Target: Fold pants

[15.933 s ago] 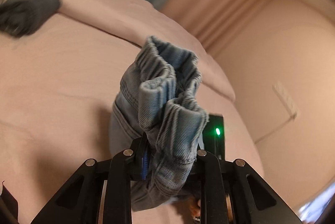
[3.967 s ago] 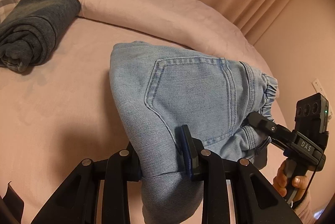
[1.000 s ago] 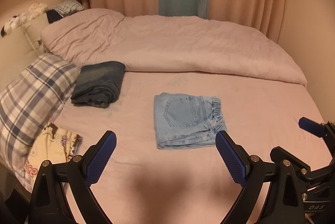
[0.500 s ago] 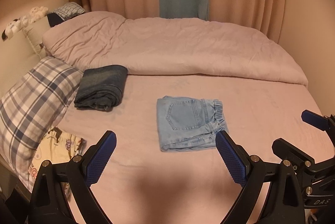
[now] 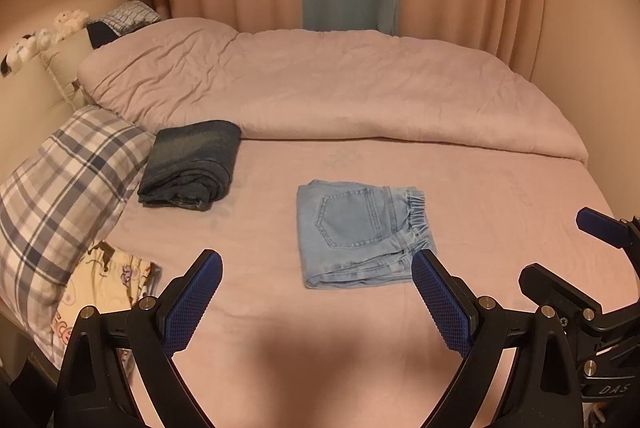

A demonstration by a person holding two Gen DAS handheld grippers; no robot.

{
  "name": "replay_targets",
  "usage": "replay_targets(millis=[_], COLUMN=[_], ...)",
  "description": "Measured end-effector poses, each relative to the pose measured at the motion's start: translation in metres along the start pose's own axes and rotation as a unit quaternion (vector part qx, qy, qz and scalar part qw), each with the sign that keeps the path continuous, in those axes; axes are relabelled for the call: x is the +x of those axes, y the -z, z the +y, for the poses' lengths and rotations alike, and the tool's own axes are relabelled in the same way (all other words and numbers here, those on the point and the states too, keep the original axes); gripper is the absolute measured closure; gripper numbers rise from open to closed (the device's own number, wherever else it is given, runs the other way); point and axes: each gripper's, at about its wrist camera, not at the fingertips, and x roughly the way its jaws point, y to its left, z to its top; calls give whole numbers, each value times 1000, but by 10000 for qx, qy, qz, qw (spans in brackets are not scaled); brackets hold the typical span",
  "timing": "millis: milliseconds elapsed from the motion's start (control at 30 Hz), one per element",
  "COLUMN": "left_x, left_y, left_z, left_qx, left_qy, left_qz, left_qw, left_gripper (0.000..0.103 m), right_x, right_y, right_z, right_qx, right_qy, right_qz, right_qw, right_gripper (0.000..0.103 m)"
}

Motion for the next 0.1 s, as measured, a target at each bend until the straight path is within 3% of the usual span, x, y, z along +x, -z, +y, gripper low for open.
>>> replay_targets(millis=[100], left_x=[0], left_y=[1], left_z=[0], left_qx=[2], left_qy=[-9], left_qz=[-1], left_qw=[10000], left_gripper=[8], right_x=[0], right_y=[0], right_z=[0], right_qx=[-2], right_qy=[-6], right_qz=[2], right_qw=[10000], right_gripper=[1])
